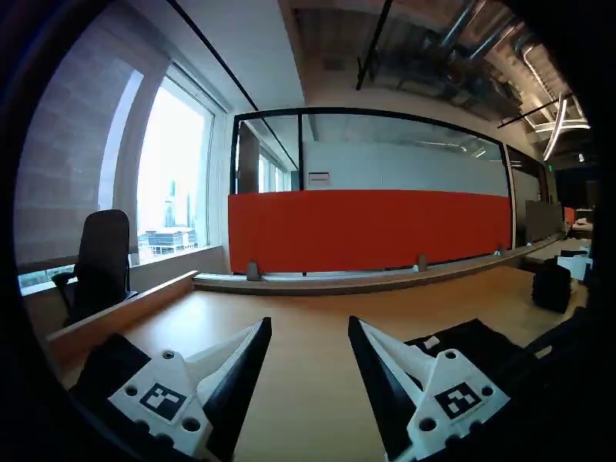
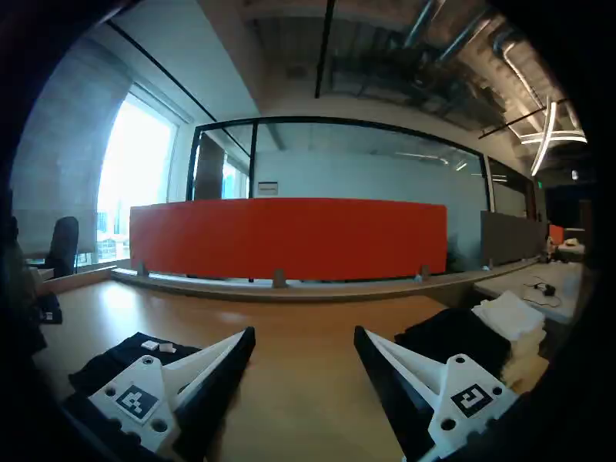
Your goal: Fold towel
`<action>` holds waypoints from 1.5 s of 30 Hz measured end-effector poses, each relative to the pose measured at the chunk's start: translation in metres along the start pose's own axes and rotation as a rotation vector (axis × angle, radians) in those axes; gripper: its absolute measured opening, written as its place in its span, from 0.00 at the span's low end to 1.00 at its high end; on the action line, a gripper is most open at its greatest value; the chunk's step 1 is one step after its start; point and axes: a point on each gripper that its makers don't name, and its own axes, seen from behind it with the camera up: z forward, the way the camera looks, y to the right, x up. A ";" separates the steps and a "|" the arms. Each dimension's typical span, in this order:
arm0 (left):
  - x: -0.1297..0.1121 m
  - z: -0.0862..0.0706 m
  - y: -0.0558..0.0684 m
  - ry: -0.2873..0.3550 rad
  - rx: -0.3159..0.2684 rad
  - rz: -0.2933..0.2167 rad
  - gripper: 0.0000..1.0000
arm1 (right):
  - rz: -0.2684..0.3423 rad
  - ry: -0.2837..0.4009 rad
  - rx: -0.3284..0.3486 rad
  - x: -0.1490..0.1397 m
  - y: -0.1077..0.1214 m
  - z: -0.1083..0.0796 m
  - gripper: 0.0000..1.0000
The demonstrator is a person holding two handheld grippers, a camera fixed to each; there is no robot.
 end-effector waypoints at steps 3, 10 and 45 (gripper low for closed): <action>0.015 -0.001 -0.001 -0.002 0.001 0.000 0.73 | 0.003 -0.002 0.003 0.020 -0.003 0.000 0.99; 0.059 -0.003 -0.004 -0.002 0.001 0.004 0.73 | 0.000 0.002 0.012 0.068 -0.008 -0.001 0.99; 0.123 -0.004 0.013 -0.115 -0.136 0.074 0.73 | -0.065 -0.095 0.160 0.138 -0.045 -0.005 1.00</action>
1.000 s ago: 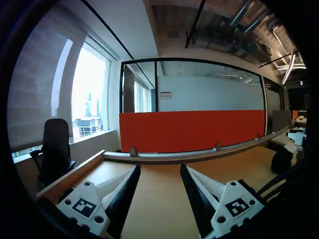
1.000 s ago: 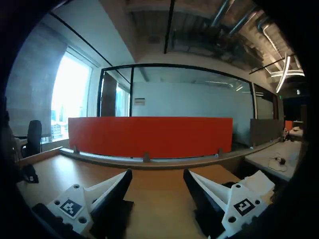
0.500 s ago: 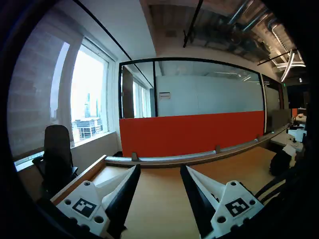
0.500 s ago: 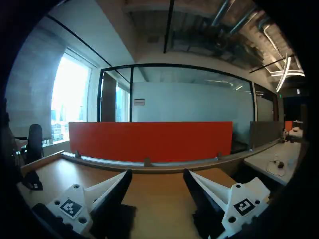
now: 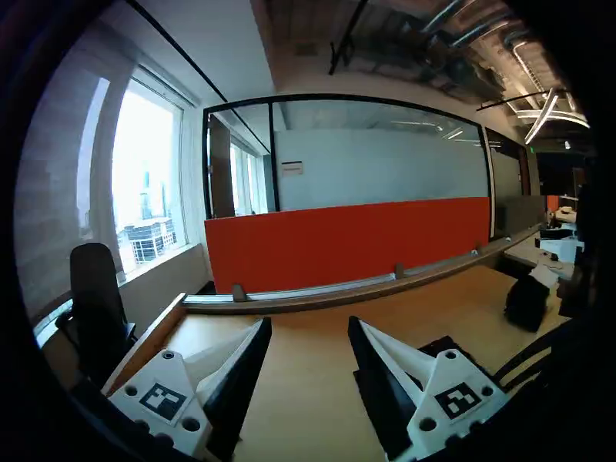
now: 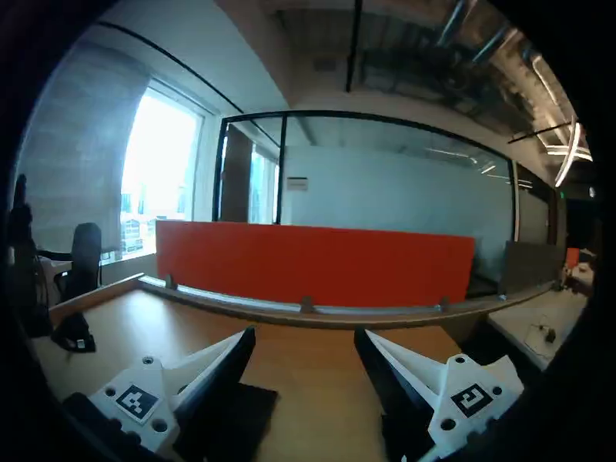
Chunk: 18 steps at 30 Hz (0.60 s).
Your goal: Fold towel
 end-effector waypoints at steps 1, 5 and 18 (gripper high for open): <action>-0.002 0.000 0.003 -0.009 -0.016 0.005 0.73 | -0.009 -0.011 0.018 -0.002 -0.004 0.000 1.00; -0.008 0.000 0.015 -0.044 -0.077 0.030 0.73 | -0.039 -0.049 0.081 -0.008 -0.015 0.001 1.00; -0.040 -0.001 0.048 -0.153 -0.231 0.083 0.73 | -0.097 -0.192 0.233 -0.039 -0.043 -0.006 0.99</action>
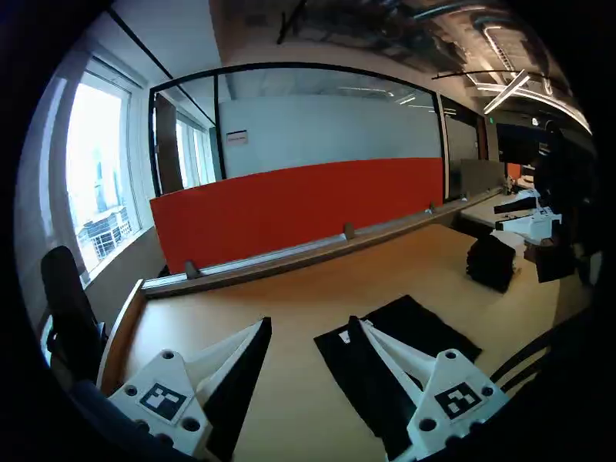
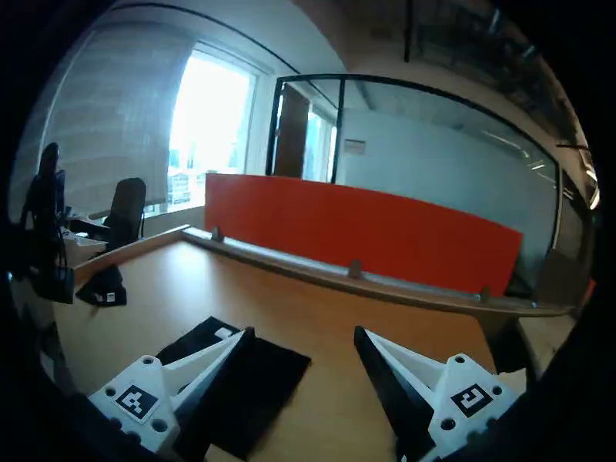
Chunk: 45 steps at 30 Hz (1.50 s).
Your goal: Fold towel
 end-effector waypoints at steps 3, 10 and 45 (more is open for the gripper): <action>-0.005 0.002 0.006 -0.020 -0.026 0.017 0.73 | -0.014 -0.030 0.039 -0.007 -0.009 0.001 1.00; -0.016 0.004 0.016 -0.050 -0.061 0.012 0.73 | -0.054 -0.069 0.078 -0.018 -0.017 0.002 1.00; -0.124 0.028 0.072 -0.194 -0.169 0.039 0.73 | -0.072 -0.202 0.161 -0.118 -0.047 0.025 1.00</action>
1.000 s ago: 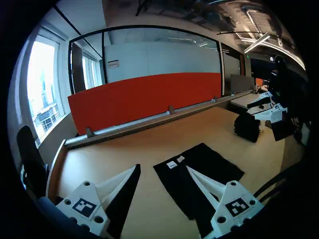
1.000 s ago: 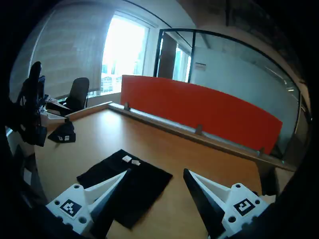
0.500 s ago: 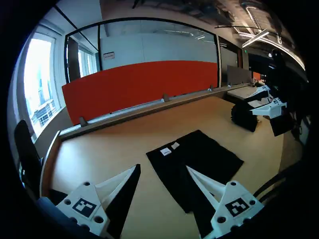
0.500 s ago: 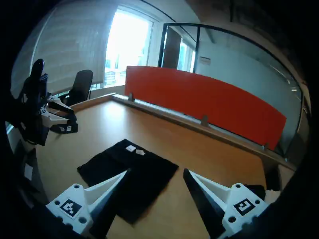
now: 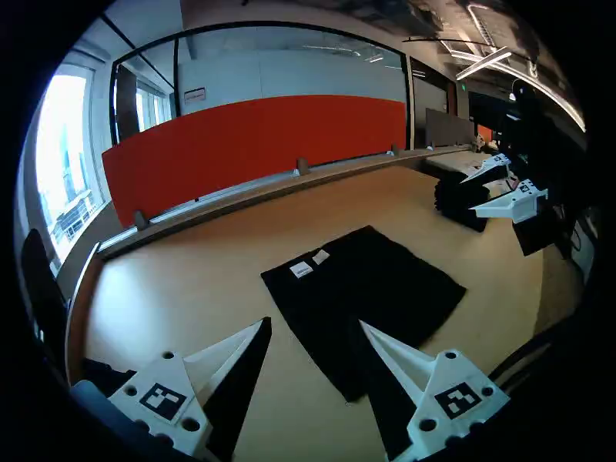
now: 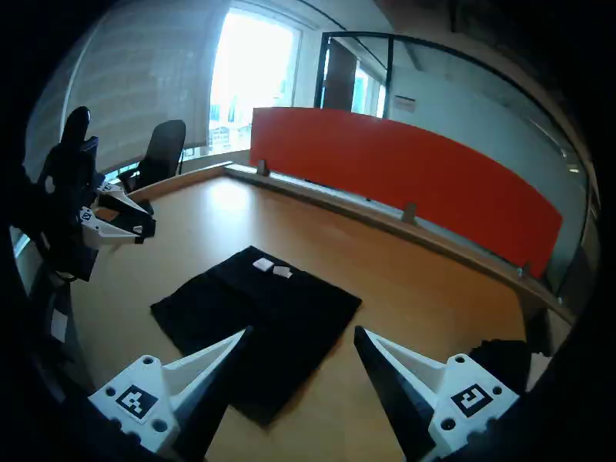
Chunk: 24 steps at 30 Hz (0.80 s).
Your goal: Fold towel
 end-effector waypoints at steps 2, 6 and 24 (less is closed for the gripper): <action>-0.005 0.003 0.001 -0.008 -0.002 0.002 0.73 | 0.002 -0.006 0.002 -0.004 -0.001 0.003 1.00; -0.016 0.008 0.005 -0.025 -0.015 0.001 0.73 | 0.001 -0.024 0.006 -0.016 -0.004 0.009 1.00; -0.066 0.030 0.027 -0.113 -0.078 0.021 0.73 | -0.001 -0.119 0.034 -0.074 -0.021 0.036 1.00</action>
